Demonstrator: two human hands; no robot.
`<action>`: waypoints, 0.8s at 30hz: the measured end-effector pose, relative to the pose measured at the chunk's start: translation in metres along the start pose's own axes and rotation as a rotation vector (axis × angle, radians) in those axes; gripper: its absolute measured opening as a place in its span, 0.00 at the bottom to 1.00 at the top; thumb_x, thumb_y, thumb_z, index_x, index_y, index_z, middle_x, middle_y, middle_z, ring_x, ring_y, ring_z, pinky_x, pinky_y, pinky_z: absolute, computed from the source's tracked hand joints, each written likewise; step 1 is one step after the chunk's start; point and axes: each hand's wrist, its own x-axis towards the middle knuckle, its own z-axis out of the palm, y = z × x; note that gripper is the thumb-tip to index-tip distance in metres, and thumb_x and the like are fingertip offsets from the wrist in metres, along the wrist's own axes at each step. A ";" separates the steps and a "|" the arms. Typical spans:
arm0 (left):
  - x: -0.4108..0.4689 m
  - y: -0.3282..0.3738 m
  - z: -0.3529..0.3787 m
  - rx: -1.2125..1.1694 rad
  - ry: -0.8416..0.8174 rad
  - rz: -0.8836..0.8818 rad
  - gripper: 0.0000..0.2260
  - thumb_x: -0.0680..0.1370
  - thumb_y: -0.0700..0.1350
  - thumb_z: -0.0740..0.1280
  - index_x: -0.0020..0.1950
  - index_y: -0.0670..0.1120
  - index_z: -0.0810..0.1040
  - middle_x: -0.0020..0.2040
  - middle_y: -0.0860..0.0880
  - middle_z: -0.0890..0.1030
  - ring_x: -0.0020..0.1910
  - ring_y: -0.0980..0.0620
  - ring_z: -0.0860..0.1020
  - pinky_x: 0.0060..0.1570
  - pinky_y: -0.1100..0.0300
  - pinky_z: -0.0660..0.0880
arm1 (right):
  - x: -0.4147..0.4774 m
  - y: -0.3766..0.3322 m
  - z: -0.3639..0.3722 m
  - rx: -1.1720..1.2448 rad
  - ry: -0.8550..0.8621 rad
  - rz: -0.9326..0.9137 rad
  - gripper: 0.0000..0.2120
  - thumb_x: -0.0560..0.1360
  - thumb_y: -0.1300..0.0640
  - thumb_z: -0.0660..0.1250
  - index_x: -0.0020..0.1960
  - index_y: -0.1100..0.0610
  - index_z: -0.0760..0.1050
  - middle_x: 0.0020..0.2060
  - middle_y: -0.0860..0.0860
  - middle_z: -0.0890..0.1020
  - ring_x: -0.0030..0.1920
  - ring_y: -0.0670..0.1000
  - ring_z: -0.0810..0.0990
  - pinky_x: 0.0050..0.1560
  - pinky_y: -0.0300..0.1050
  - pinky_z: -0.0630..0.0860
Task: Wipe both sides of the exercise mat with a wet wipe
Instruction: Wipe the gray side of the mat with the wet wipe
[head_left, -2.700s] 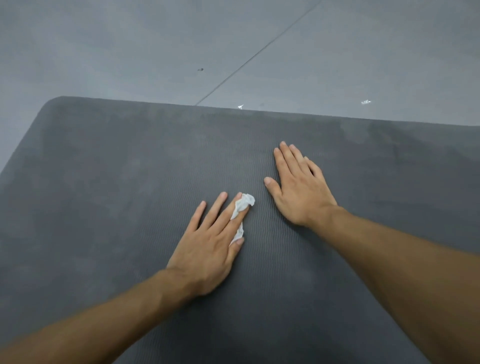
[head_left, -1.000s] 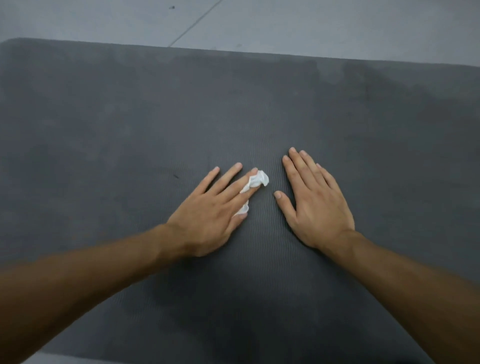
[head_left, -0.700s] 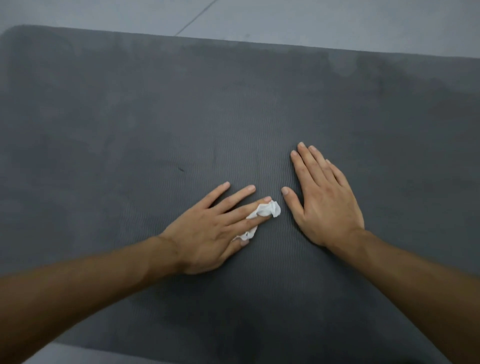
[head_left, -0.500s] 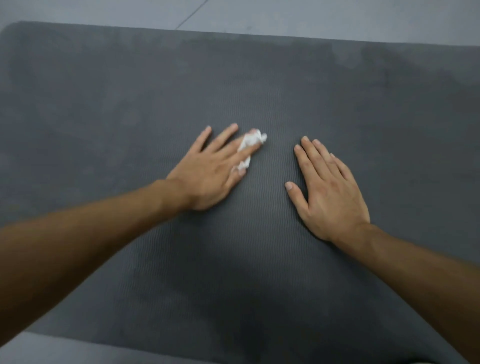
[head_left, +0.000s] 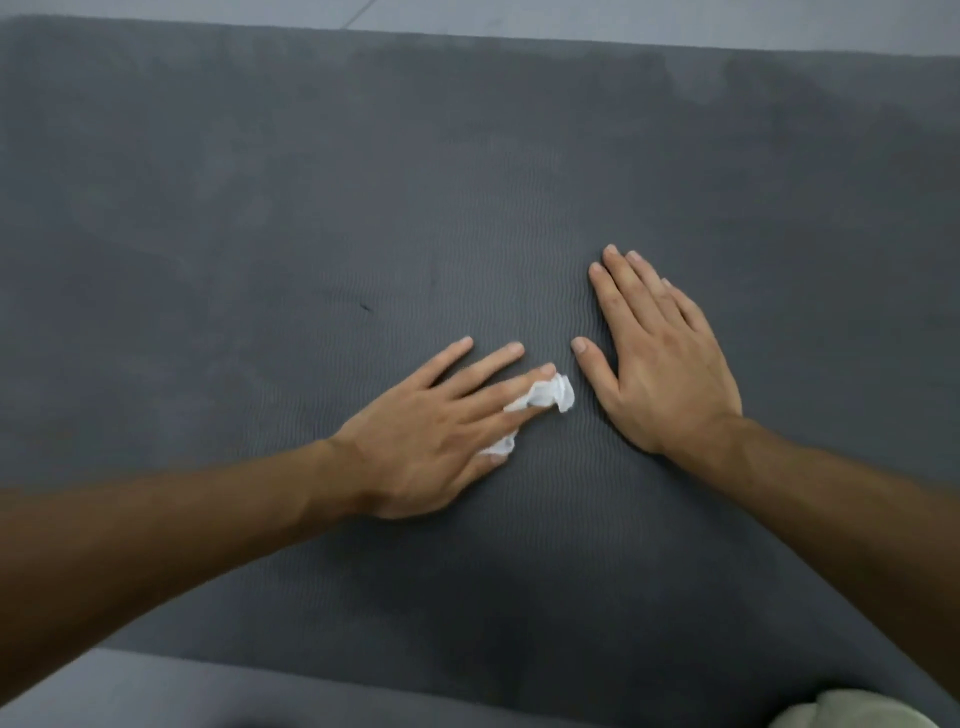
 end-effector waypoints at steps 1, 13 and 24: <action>-0.006 0.009 0.002 0.003 -0.006 0.028 0.27 0.87 0.57 0.45 0.84 0.50 0.47 0.85 0.50 0.43 0.84 0.47 0.39 0.82 0.42 0.44 | 0.000 0.000 0.000 -0.001 0.001 0.000 0.34 0.85 0.39 0.45 0.85 0.56 0.51 0.84 0.51 0.51 0.84 0.49 0.47 0.83 0.52 0.50; -0.018 -0.011 0.003 0.077 0.011 -0.063 0.27 0.87 0.55 0.43 0.86 0.51 0.46 0.85 0.49 0.51 0.84 0.48 0.43 0.82 0.44 0.45 | 0.000 -0.003 -0.001 -0.002 -0.002 0.010 0.34 0.85 0.39 0.46 0.85 0.56 0.50 0.84 0.51 0.51 0.84 0.49 0.47 0.83 0.50 0.48; -0.013 -0.003 0.005 0.001 0.052 -0.138 0.27 0.87 0.56 0.43 0.85 0.48 0.44 0.85 0.48 0.42 0.84 0.48 0.40 0.82 0.46 0.45 | 0.000 -0.003 -0.001 0.012 0.011 0.005 0.34 0.85 0.39 0.46 0.85 0.57 0.51 0.84 0.52 0.51 0.84 0.50 0.47 0.83 0.51 0.48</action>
